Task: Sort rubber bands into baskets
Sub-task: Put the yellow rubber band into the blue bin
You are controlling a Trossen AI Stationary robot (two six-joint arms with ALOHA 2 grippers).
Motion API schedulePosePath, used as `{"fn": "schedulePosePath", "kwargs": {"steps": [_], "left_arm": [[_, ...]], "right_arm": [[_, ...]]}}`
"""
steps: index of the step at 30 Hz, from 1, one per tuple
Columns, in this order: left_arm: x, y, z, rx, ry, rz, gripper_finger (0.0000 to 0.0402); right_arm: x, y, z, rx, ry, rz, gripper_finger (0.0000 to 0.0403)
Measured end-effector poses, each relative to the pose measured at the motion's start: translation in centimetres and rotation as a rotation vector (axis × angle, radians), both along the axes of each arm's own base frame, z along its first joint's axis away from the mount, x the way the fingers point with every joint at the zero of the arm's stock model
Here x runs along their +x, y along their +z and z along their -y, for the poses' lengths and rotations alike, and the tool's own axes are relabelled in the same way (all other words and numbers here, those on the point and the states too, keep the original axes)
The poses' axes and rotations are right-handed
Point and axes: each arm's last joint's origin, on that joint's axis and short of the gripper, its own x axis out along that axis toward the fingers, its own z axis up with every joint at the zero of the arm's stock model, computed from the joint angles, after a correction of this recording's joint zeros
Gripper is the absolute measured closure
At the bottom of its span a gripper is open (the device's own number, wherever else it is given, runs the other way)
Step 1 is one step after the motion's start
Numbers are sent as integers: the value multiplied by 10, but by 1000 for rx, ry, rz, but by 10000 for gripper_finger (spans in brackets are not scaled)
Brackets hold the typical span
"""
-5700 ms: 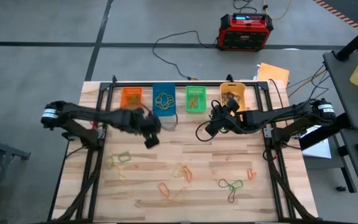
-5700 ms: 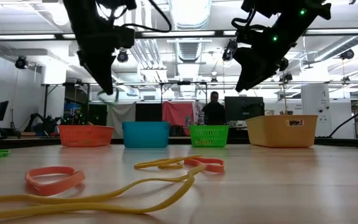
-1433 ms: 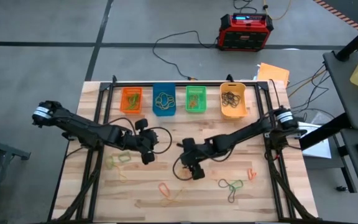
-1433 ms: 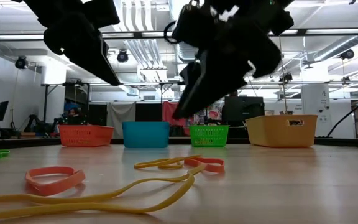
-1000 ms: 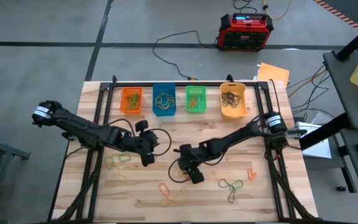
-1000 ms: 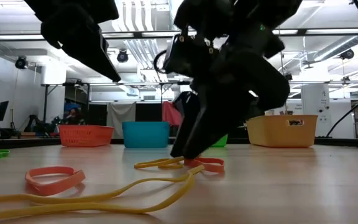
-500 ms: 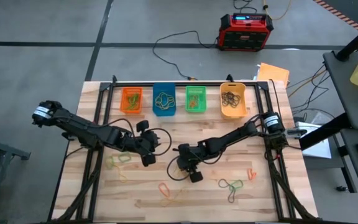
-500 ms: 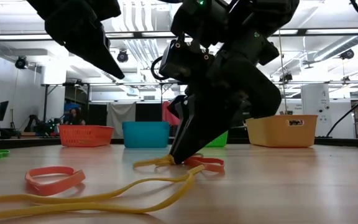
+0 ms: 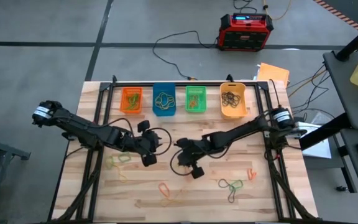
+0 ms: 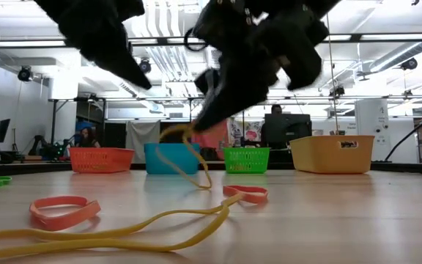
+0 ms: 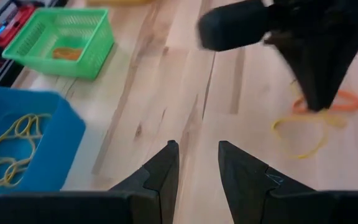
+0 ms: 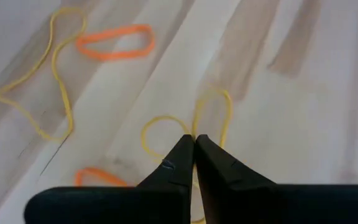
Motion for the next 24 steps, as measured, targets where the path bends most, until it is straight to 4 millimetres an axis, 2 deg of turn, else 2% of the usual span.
{"fn": "schedulePosePath", "kwargs": {"steps": [4,9,17,24], "left_arm": [[6,4,4,-43,-94,63,304],[9,3,10,-109,-262,109,304],[7,-8,9,-113,-267,157,301],[4,-19,9,-136,-292,172,276]], "right_arm": [[-2,19,8,-5,-9,63,394],[-3,31,15,-36,-20,106,394],[0,41,19,-63,-2,166,394],[3,47,22,-81,5,209,394]]}}
